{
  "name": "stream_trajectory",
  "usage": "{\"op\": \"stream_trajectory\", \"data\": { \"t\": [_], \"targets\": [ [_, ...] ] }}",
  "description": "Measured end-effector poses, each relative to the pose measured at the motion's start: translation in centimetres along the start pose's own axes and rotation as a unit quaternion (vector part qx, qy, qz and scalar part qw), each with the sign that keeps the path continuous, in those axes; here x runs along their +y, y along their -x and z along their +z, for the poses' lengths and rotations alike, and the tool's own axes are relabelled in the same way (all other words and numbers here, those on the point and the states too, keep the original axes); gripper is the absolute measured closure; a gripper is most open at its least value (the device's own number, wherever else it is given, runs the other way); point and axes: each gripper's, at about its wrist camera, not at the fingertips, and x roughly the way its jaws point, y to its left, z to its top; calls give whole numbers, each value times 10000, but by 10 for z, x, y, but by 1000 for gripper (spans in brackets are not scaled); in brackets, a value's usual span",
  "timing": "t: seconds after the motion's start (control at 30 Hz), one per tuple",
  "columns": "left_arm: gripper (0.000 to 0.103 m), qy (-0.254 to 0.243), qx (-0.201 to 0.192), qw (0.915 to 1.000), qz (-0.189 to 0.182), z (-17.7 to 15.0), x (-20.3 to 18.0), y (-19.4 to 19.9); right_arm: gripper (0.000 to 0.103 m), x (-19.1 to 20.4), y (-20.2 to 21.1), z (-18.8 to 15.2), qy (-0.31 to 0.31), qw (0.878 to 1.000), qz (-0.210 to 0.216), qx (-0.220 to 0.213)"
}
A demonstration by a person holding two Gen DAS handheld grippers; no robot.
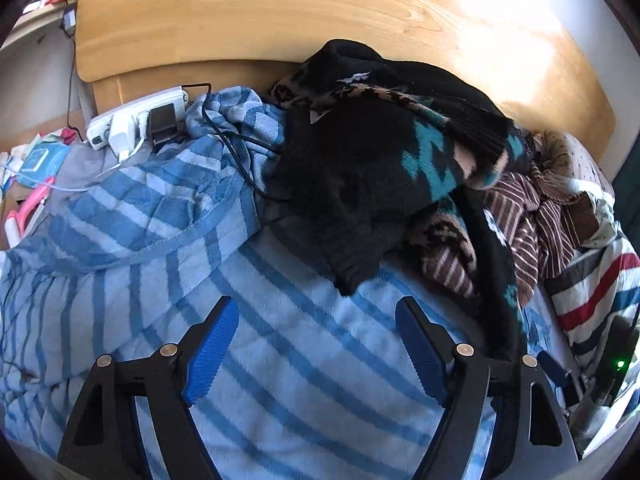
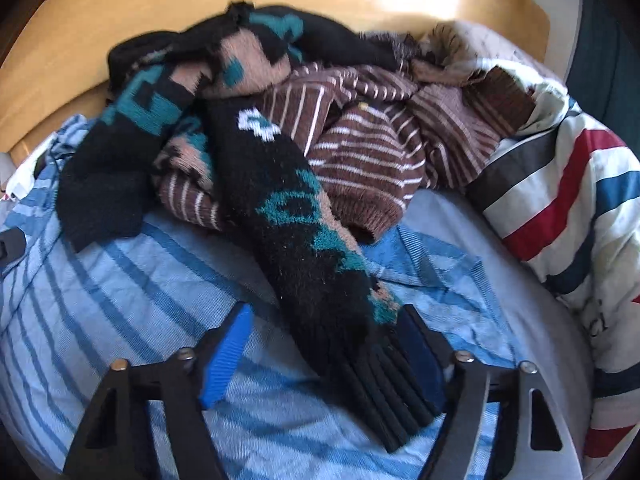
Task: Fold clothes
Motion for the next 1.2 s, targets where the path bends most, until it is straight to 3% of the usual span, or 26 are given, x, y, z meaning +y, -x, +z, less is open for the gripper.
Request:
{"op": "stream_trajectory", "data": {
  "t": [0.07, 0.13, 0.37, 0.43, 0.63, 0.8, 0.9, 0.93, 1.0, 1.07, 1.1, 1.2],
  "targets": [
    [22, 132, 71, 9998, -116, 7, 2, -12, 37, 0, -13, 3, -124, 9996, -22, 242],
    [23, 245, 181, 9993, -195, 11, 1, -24, 38, -1, -21, 3, -383, 9986, 11, 366],
    [56, 285, 570, 9967, -500, 19, -10, -61, 38, -4, -37, 0, -722, 9960, 32, 526],
    [56, 231, 603, 9965, -530, 21, -13, -67, 37, -6, -40, -1, -800, 9954, 36, 523],
    [56, -172, 565, 9968, -530, 30, -27, -81, 26, -11, -49, -3, -901, 9947, 57, 490],
    [62, -133, 1175, 9909, -640, 31, -28, -116, 12, -13, -56, -9, -930, 9947, 162, 400],
    [62, -93, 1155, 9905, -739, 33, -28, -121, 8, -13, -58, -14, -874, 9956, 144, 302],
    [60, -77, 1201, 9895, -806, 34, -28, -123, 7, -14, -58, -16, -870, 9958, 142, 261],
    [46, -60, 1331, 9859, -1010, 36, -29, -127, 7, -16, -57, -20, -880, 9958, 133, 194],
    [21, -109, 1473, 9806, -1290, 39, -32, -131, 18, -21, -52, -25, -984, 9950, 89, 127],
    [15, -158, 1539, 9775, -1432, 40, -36, -132, 21, -25, -50, -27, -1030, 9946, 75, 119],
    [14, -497, 1599, 9775, -1281, 39, -47, -131, 39, -37, -45, -32, -1071, 9940, 64, 196]
  ]
}}
